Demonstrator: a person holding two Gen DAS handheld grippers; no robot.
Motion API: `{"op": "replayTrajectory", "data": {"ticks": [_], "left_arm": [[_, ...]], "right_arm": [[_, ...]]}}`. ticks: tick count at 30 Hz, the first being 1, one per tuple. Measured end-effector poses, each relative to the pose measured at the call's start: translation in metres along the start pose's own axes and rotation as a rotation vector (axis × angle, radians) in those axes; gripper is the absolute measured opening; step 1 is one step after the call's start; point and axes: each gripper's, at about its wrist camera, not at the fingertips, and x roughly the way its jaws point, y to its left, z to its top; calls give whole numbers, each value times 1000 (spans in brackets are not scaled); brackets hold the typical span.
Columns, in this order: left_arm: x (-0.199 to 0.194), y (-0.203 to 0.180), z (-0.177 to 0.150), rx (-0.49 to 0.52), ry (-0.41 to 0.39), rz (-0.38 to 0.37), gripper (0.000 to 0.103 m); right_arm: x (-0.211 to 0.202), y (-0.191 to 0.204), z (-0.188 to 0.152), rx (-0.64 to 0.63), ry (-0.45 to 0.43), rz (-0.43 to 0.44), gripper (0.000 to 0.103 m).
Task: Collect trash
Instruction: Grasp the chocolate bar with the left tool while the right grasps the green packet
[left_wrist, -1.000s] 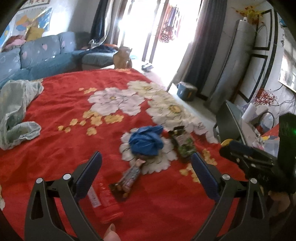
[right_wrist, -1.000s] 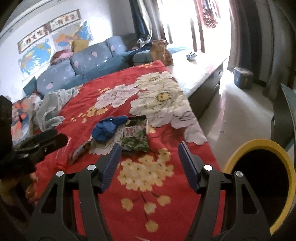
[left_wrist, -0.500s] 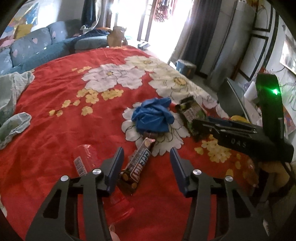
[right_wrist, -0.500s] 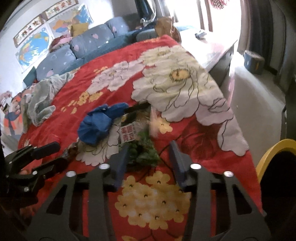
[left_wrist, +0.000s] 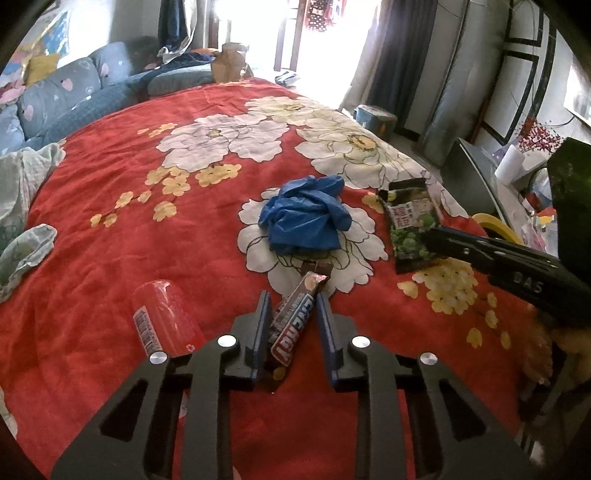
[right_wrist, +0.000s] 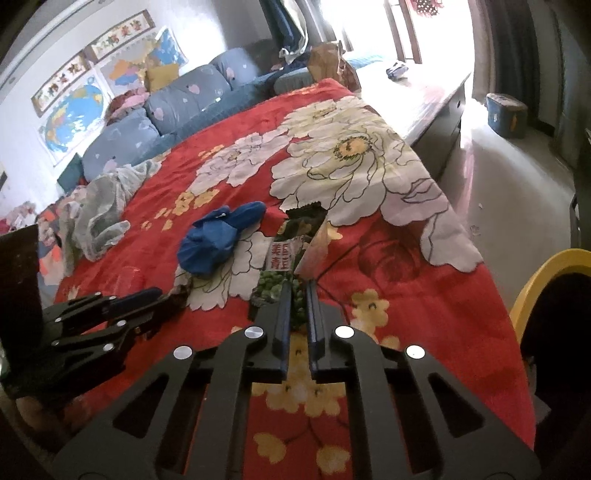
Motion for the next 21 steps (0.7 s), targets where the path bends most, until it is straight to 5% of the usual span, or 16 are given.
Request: {"op": "replayTrajectory", "data": {"ticks": [21], "left_arm": [[-38,-56,12,66,-101,-101,19]], "right_arm": [[-66,-23,-15,18,-117,-46,4]]}}
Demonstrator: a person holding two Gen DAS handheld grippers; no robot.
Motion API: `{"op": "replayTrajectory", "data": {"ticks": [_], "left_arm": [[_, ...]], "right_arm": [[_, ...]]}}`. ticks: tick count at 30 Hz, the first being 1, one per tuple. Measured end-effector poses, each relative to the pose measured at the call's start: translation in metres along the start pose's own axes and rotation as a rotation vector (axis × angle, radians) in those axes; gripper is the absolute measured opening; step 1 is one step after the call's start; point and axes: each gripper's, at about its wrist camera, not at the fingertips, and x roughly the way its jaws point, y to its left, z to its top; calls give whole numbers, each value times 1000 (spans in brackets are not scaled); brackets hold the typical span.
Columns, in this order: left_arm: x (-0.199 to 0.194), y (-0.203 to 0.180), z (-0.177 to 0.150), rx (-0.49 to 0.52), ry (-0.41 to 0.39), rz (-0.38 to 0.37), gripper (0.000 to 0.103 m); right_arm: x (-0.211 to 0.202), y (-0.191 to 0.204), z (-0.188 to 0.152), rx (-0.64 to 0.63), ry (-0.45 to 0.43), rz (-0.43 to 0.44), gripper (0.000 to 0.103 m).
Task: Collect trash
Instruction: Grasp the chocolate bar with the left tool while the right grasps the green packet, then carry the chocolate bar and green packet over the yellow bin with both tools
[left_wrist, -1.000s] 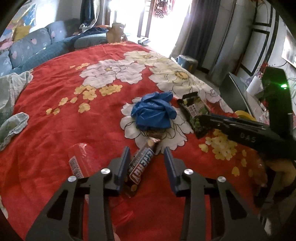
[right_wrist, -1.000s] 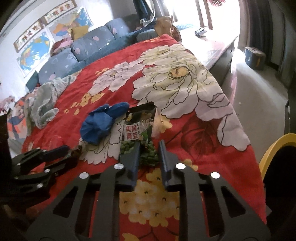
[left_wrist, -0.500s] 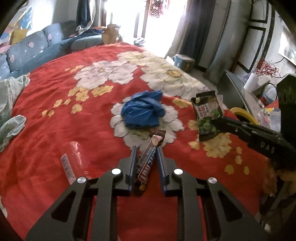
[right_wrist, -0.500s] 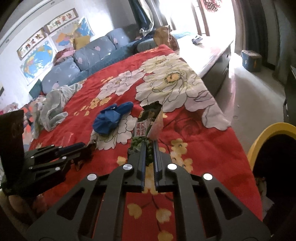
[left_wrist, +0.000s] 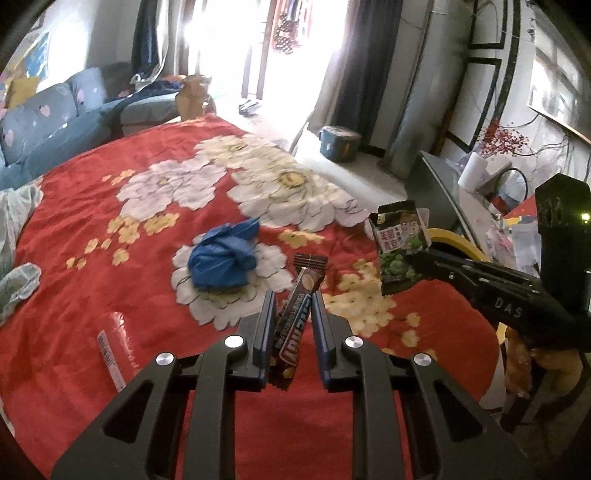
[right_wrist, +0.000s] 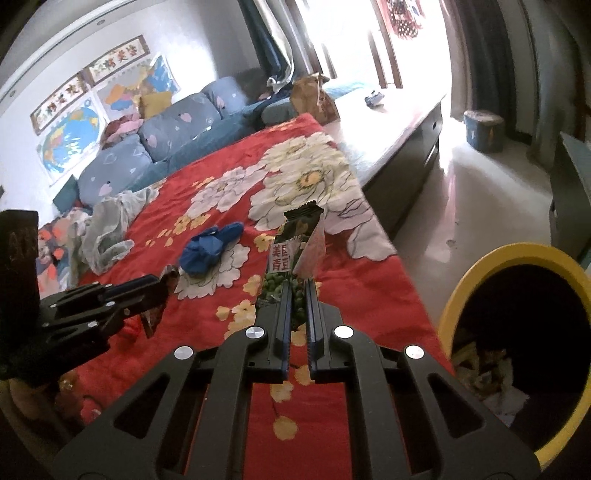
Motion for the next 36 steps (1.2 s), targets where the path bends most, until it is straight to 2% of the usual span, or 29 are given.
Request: {"op": "replayTrajectory", "data": {"ticks": [17,36], "left_arm": [[-8,-53,12,81,-35,-74,18],[-1,-110,19,173,-38,-143,18]], "right_arm": [[-40,-38,3,27,-74,-91,4],[-72,-96,-16,119,-95,-182,4]]}}
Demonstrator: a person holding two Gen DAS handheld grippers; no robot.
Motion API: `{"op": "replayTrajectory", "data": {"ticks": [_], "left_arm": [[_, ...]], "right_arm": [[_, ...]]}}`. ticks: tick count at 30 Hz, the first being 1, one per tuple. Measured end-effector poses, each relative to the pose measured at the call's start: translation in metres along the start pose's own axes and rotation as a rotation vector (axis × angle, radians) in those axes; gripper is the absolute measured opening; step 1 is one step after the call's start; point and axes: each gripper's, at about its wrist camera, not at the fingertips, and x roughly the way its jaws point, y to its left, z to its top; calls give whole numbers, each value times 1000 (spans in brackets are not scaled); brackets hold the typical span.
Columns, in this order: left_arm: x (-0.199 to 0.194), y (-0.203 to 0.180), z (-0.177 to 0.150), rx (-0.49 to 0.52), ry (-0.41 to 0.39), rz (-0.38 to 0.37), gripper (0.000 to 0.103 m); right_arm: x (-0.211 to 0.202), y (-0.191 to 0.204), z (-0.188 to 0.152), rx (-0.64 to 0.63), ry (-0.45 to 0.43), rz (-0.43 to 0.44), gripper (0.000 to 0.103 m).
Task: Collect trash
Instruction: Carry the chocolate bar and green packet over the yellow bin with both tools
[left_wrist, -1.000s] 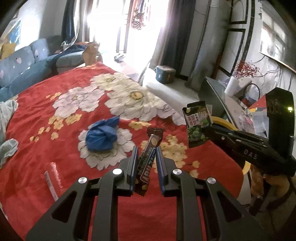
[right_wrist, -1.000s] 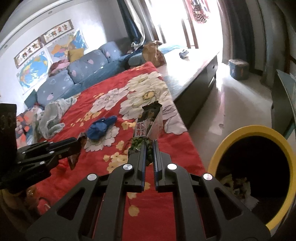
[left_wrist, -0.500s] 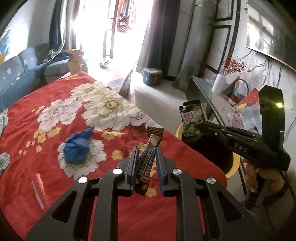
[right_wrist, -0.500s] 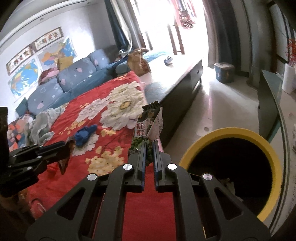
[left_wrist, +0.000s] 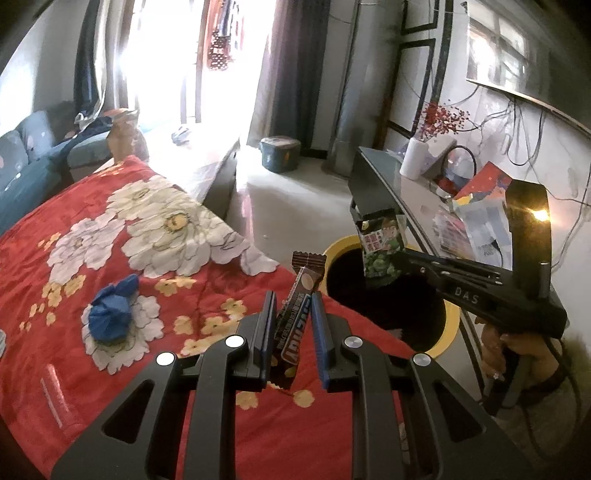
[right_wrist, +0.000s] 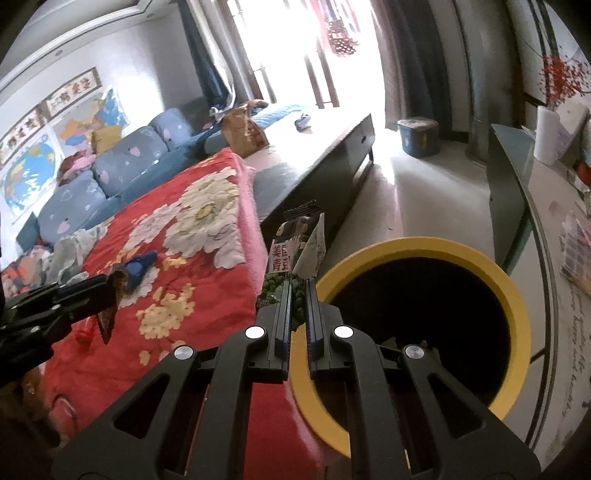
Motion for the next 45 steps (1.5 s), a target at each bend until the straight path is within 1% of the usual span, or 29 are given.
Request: {"op": "replayTrajectory", "data": {"ticks": [13,21,26,38,45], "left_arm": [[18,-36,3,58,17,-53,18],[28,-54,6,72,15,-92,18],[37,-66,5,91,17,-102,18],[68,-101,-5,152,55,-139,18],[85,-114,-13,178,77,-152,18]], "right_arm": [[-10,-33,-5,59,-8,-53,4],[-15,-55,-6,105,-19,-84,4],[-17,-69,-6,139,-19,-111,4],[-19,-100,-14,214,-6,-138,4],[-16,-113,-21,245,14,-142,6]]}}
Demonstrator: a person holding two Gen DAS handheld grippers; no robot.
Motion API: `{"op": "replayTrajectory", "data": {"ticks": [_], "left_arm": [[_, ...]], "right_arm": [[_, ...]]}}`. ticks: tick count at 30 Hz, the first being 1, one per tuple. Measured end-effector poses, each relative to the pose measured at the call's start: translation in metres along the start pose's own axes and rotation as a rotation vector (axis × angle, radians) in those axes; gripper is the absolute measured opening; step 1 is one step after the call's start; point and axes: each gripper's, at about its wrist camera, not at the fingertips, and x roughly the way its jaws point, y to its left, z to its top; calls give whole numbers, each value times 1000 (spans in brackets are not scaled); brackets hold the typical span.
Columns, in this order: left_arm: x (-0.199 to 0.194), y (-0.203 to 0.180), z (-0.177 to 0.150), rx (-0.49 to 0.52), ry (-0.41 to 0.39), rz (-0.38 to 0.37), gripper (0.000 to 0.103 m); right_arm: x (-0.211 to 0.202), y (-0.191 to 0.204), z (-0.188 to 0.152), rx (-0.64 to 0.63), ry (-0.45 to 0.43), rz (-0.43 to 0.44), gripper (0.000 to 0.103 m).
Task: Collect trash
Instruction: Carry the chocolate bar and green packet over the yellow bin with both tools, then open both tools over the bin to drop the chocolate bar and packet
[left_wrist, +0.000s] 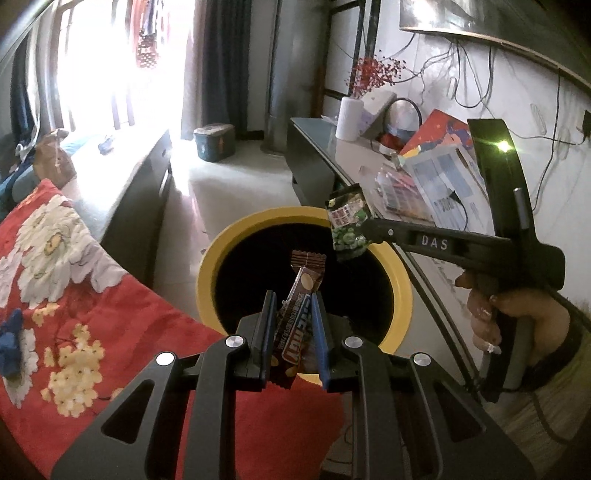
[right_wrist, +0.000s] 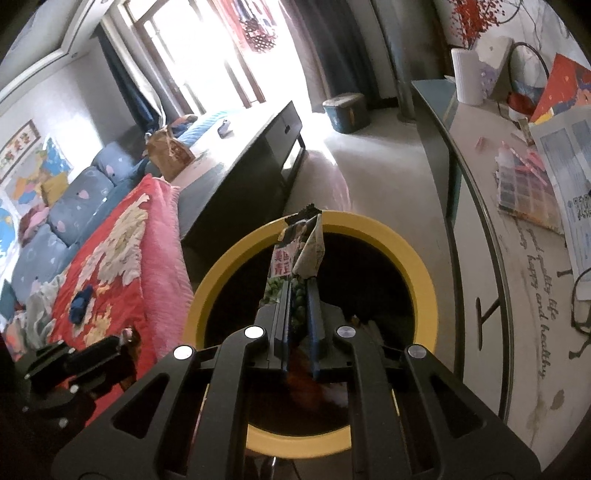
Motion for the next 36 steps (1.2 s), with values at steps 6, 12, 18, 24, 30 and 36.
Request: {"op": "replayTrajectory", "data": {"ticks": [6,12,18,24,30,36], "left_arm": [[13,0,0,-4,14,-9,21],[10,9,1,-49,-11,2,70],[-8,20,2,-75,-67,47,88],[-31,35,0,-112,-118,107,90],[-57,63,-5,-160,-169,207,91],[-87,98,-15,-235,-214,298,91]], "right_arm": [[3,-8,-2,25,7,-7,13],[2,-9,-2,33,2,-8,30],[-2,1,-2,15,-19,8,43],[-7,23,-2,-27,-38,43,52],[-10,51,-1,-72,-44,85,54],[-8,86,0,-132,-36,135,57]]}}
